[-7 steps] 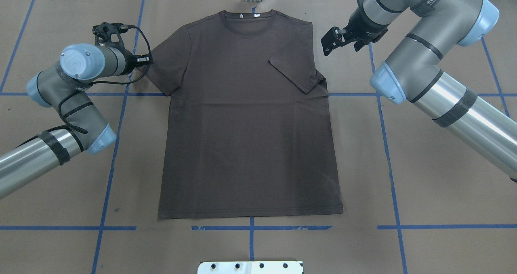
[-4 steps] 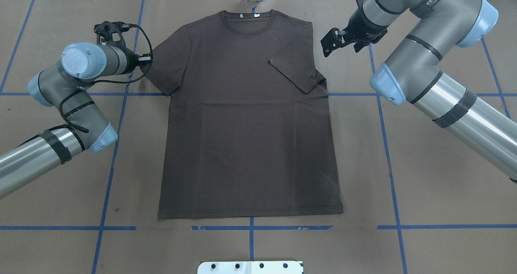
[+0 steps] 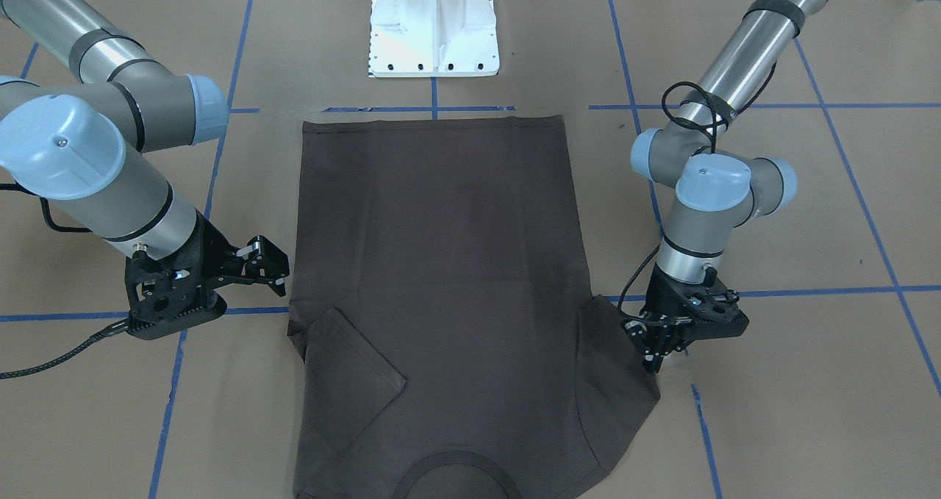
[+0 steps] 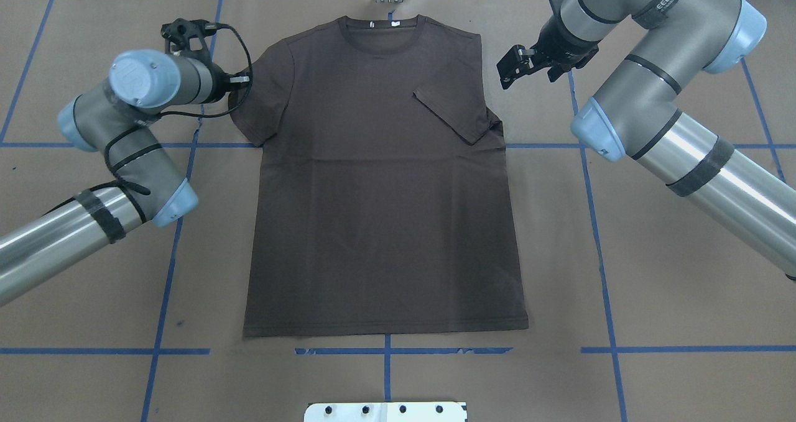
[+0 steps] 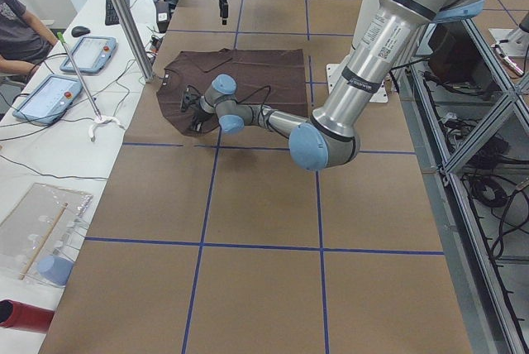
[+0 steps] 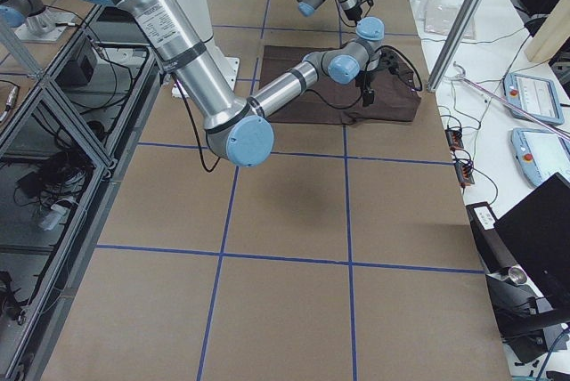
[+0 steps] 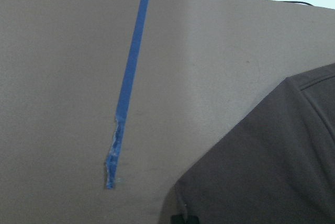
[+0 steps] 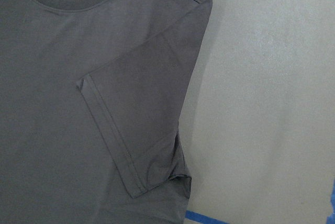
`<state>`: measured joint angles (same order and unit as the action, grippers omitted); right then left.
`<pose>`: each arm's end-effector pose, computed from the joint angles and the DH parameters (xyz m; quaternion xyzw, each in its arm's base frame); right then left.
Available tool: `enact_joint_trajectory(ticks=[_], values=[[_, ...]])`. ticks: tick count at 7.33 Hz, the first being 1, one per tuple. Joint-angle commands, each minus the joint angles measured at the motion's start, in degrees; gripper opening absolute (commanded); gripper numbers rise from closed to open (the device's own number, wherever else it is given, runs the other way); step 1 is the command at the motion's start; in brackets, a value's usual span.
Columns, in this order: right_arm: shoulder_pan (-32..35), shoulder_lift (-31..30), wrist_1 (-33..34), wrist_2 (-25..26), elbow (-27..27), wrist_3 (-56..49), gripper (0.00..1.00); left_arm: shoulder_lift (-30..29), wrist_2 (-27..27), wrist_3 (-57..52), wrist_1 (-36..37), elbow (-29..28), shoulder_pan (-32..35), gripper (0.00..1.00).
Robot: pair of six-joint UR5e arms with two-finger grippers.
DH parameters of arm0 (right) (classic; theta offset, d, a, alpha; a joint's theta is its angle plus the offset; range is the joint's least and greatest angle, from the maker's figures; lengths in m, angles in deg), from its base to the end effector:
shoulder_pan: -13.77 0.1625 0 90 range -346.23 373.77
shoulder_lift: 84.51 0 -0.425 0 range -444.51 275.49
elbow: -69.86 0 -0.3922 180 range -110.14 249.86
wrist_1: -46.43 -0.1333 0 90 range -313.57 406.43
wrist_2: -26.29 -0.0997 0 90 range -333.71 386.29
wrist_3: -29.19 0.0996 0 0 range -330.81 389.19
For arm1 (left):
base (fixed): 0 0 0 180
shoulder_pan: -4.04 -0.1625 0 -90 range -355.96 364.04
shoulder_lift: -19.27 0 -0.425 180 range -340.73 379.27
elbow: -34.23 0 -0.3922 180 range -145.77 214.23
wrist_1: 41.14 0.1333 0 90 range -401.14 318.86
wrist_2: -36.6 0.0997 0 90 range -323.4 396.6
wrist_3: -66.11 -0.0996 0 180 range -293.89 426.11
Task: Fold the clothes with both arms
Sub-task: 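Grasp the other sleeve and fold it inward with the left gripper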
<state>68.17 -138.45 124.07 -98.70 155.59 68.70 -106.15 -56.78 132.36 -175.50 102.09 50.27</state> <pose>-0.3525 -0.6232 0.2886 0.1144 -0.4393 -0.0828 0.8872 0.4374 -0.6408 0.3878 0.2551 0.4096 -0.1568 0.8617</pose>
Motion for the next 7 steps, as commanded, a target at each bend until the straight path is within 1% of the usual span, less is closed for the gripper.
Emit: enact_joint_trajectory(ticks=[1,2,3,4,5,6,7], values=[[0.09,0.07,-0.03,-0.07,-0.04,0.04,1.00,-8.40,-1.10,2.90,9.43,0.88,-0.26,0.00],[0.18,0.07,-0.03,-0.24,0.05,0.13,1.00,-13.31,-1.02,7.80,10.77,-2.69,-2.53,0.00],[0.26,0.07,-0.03,-0.25,0.05,0.05,1.00,-16.58,-0.84,11.06,10.69,-5.86,-4.20,0.00],[0.35,-0.02,-0.03,-0.33,0.05,0.04,1.00,-17.66,-0.67,11.36,10.26,-7.98,-4.92,0.00],[0.35,-0.02,-0.03,-0.68,0.14,0.13,1.00,-17.58,-0.49,11.19,9.82,-8.87,-5.10,0.00],[0.35,-0.02,-0.03,-0.77,0.14,0.13,1.00,-17.41,-0.49,11.10,9.29,-8.97,-5.01,0.15],[0.35,-0.02,-0.03,-0.77,0.05,0.13,1.00,-17.15,-0.84,11.10,6.15,-8.62,-4.92,0.99]])
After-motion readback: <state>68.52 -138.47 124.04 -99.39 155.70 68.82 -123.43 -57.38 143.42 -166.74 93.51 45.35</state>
